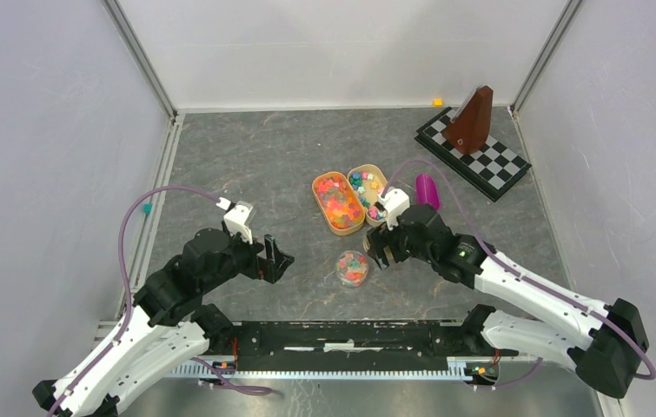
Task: Pack the candies
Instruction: Pick up the bottle lid at the center of the board, then close the bottle lid on the packing bottle.
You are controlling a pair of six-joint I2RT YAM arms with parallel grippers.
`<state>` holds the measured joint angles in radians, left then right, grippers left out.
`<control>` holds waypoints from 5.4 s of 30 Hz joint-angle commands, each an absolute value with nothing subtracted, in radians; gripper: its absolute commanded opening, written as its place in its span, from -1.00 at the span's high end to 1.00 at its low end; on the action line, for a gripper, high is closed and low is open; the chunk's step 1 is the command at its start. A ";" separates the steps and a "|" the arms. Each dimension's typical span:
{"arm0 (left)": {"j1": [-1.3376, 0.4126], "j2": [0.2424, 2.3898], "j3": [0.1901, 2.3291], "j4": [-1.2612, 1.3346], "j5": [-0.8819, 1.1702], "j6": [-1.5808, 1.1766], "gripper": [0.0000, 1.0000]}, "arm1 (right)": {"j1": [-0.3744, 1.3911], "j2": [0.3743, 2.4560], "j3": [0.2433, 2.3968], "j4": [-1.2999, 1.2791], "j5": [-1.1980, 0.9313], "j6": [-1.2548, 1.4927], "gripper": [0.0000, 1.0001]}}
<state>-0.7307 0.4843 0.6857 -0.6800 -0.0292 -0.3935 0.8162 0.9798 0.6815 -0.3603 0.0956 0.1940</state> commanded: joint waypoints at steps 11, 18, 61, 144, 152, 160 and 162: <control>-0.729 0.476 0.686 -0.660 -0.047 -0.397 -1.00 | 1.023 1.174 0.846 -0.393 0.151 0.189 -0.48; -0.728 0.474 0.684 -0.661 -0.048 -0.397 -1.00 | 1.064 1.265 0.865 -0.364 0.162 0.190 -0.48; -0.728 0.466 0.684 -0.661 -0.053 -0.397 -1.00 | 1.094 1.391 0.883 -0.309 0.164 0.203 -0.96; -0.838 1.345 0.609 -0.033 0.271 -0.576 0.95 | 0.946 1.104 0.500 -0.081 0.037 0.226 1.00; -0.838 1.324 0.595 -0.029 0.278 -0.583 0.95 | 0.951 1.043 0.455 -0.096 0.038 0.256 1.00; -0.839 1.321 0.600 -0.029 0.288 -0.583 0.95 | 0.968 0.976 0.530 -0.059 0.008 0.280 1.00; -0.838 1.318 0.600 -0.029 0.291 -0.584 0.95 | 0.968 0.977 0.543 -0.043 0.003 0.290 1.00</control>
